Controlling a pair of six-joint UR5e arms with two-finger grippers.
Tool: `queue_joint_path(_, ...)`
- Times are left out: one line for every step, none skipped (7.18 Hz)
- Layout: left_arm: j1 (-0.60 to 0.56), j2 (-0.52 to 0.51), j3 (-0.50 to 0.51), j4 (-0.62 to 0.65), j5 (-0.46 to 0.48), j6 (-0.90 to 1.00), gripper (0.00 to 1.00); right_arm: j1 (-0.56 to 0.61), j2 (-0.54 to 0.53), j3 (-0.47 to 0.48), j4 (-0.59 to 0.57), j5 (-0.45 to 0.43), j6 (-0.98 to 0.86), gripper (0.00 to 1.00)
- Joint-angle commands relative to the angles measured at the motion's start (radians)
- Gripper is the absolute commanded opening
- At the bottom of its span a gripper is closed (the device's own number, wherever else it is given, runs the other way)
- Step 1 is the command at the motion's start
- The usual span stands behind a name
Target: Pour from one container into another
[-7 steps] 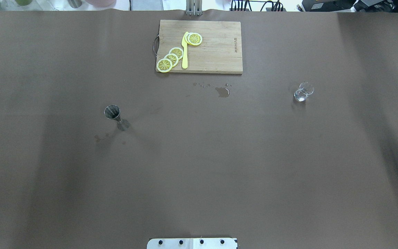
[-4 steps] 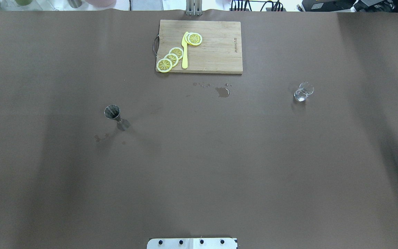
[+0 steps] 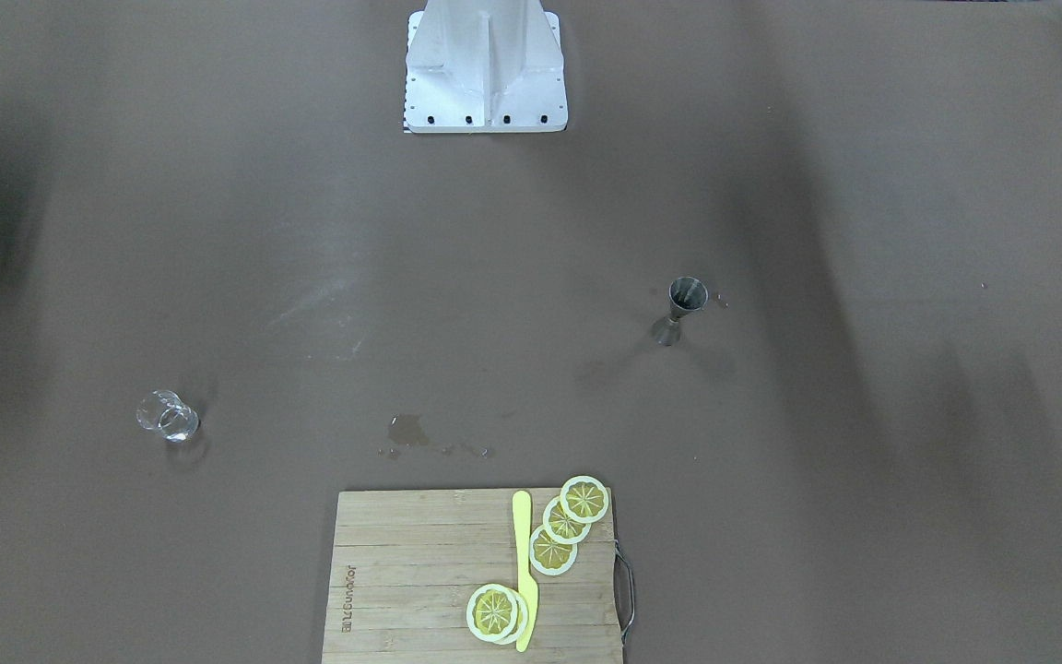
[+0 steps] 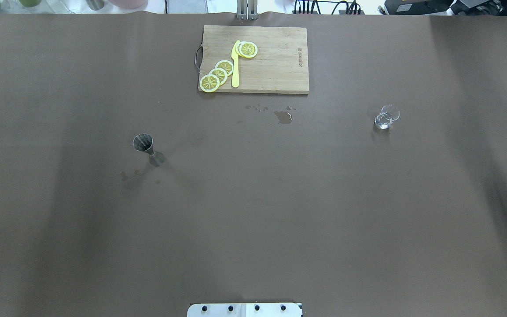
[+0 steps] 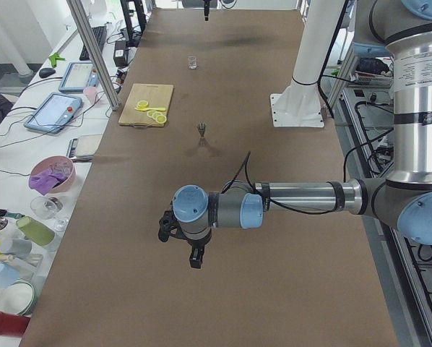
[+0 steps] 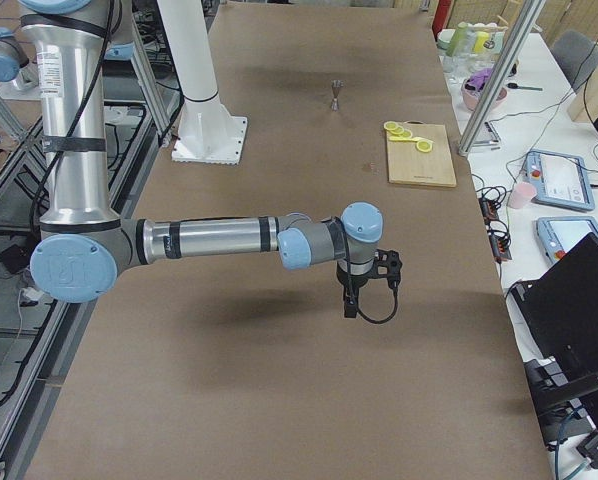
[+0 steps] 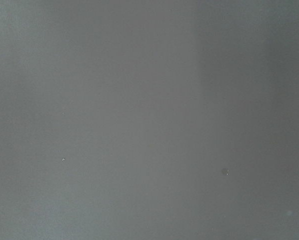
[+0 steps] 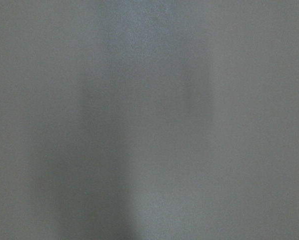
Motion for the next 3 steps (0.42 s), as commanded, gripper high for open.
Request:
queue_joint_path(-0.001,-0.005,-0.002,0.001,0.0,-0.003,0.98,0.0,-0.001,-0.002,0.0,0.0,-0.001,1.0)
queue_joint_path(-0.001,-0.006,-0.003,0.001,0.0,-0.001,0.98,0.0,-0.003,-0.003,-0.001,0.0,-0.001,1.0)
queue_joint_path(-0.001,-0.005,0.0,0.001,0.0,-0.001,0.98,0.0,-0.001,-0.003,-0.001,0.0,-0.001,1.0)
